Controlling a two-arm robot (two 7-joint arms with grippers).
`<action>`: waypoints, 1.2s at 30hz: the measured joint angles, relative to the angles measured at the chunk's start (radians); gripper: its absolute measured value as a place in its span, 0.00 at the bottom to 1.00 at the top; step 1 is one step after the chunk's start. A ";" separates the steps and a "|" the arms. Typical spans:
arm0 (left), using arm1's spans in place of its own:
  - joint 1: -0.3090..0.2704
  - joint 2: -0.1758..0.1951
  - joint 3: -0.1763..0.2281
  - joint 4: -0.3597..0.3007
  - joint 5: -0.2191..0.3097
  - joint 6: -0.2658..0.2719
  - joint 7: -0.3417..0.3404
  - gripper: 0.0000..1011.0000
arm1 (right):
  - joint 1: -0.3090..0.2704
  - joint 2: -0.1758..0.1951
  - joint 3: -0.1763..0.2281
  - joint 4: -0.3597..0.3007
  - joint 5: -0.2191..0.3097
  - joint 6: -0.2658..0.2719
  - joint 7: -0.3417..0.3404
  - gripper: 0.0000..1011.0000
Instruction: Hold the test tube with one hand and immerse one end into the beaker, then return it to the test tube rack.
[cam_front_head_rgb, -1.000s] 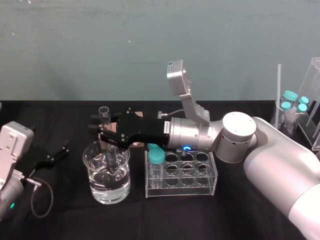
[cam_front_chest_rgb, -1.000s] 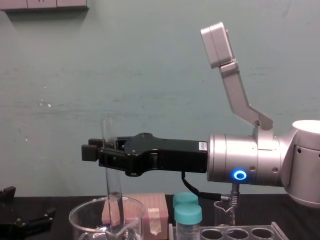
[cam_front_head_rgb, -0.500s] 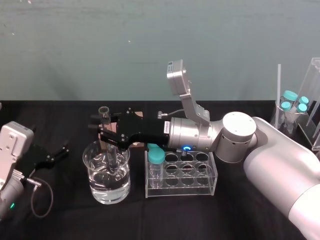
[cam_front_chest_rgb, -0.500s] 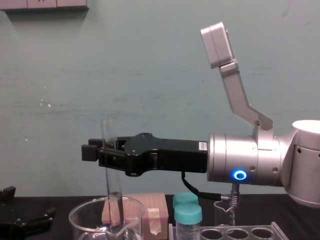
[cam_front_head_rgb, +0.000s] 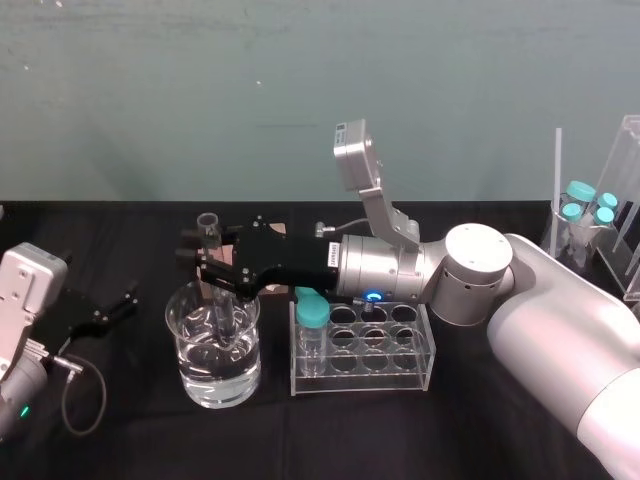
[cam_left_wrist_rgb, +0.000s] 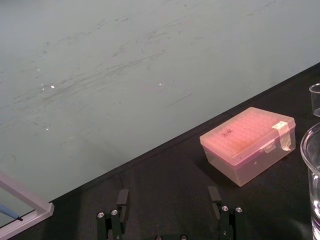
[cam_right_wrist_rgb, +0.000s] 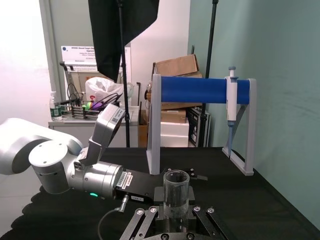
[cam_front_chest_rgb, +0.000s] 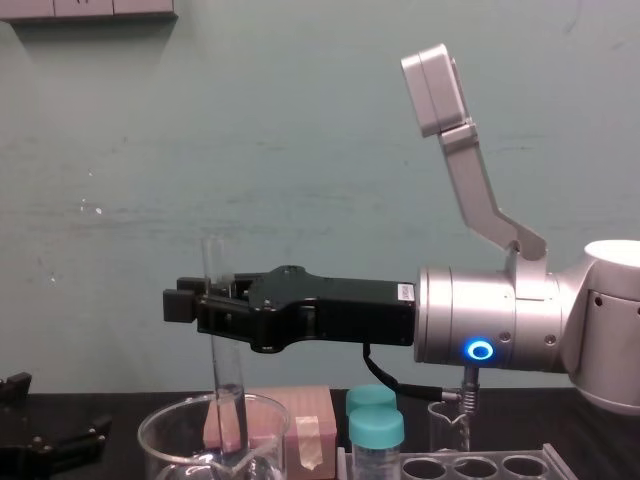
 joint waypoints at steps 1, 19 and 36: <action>0.000 0.000 0.000 0.000 0.000 0.000 0.000 0.99 | 0.000 0.001 0.000 -0.002 -0.002 -0.002 -0.001 0.24; 0.000 0.000 0.000 0.000 0.000 0.000 0.000 0.99 | -0.020 0.029 0.022 -0.078 0.026 -0.014 0.000 0.24; 0.000 0.000 0.000 0.000 0.000 0.000 0.000 0.99 | -0.050 0.089 0.054 -0.201 0.082 -0.005 -0.021 0.24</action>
